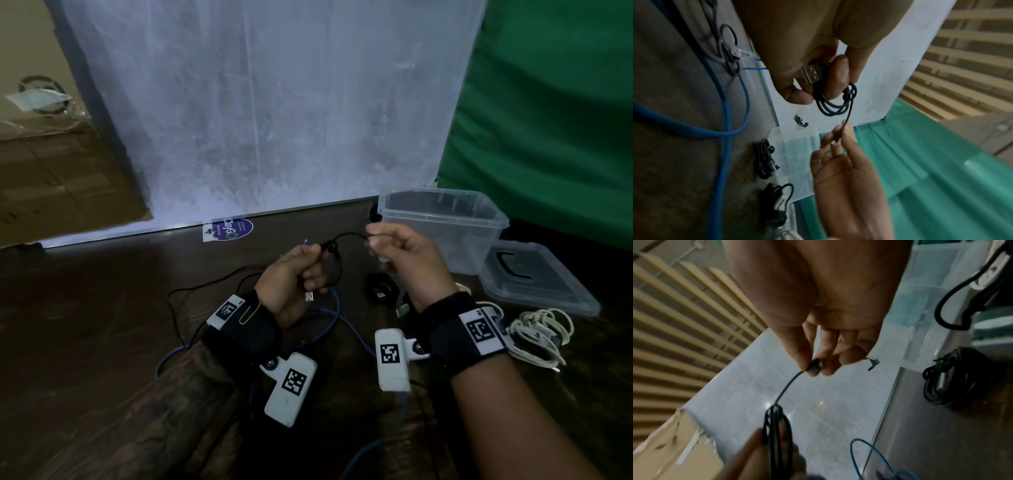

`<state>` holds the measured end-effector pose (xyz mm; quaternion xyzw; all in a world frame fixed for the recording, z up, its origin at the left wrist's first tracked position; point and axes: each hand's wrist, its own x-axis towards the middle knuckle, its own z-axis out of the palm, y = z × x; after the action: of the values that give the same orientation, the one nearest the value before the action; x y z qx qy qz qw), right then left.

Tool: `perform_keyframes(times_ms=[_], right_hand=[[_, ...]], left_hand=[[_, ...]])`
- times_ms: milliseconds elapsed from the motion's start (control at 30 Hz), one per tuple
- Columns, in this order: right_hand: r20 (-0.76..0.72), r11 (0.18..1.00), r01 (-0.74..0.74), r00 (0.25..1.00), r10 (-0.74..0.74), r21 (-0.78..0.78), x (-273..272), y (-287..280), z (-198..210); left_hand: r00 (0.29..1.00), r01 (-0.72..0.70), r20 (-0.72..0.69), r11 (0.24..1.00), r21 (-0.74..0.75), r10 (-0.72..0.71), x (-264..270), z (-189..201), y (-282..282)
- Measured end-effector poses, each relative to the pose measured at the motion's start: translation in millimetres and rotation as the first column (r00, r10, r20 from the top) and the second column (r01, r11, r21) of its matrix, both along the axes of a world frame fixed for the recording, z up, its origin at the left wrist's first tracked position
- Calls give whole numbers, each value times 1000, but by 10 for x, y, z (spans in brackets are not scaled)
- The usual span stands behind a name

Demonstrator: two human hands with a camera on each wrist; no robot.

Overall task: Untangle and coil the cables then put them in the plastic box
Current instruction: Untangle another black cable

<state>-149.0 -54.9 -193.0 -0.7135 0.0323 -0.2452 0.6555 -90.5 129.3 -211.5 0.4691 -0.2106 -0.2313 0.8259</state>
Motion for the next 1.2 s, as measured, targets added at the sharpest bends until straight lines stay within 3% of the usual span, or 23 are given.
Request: perform_keyframes(times_ms=[100, 300, 400, 533, 700, 800, 933, 1067, 1200], right_hand=[[-77, 992, -113, 991, 109, -52, 32, 143, -41], [-99, 960, -206, 969, 227, 191, 37, 304, -63], [-140, 948, -216, 958, 252, 232, 36, 334, -58], [-180, 966, -248, 950, 256, 70, 39, 380, -133], [-212, 939, -334, 914, 345, 85, -8, 478, -110], [-236, 923, -385, 899, 368, -26, -72, 453, 25], [-254, 917, -358, 916, 309, -177, -127, 265, 250], [-171, 940, -321, 939, 299, -118, -176, 76, 415], [-171, 922, -307, 947, 271, -236, -257, -54, 522]], left_hand=[[999, 22, 30, 1000, -17, -22, 19, 35, 26], [1000, -12, -11, 998, 62, 13, 67, -16, 53], [999, -31, -7, 999, 36, 32, 75, -39, 37], [996, -89, -18, 996, 6, 89, 41, -62, 3], [988, -151, -25, 988, -26, 150, 14, -32, -15], [989, -148, 3, 989, 13, 148, 39, 20, 1], [978, -198, 90, 969, 145, 186, 57, 148, -13], [964, -214, 221, 925, 314, 148, 75, 335, -43], [957, -187, 281, 886, 425, 67, 72, 488, -99]])
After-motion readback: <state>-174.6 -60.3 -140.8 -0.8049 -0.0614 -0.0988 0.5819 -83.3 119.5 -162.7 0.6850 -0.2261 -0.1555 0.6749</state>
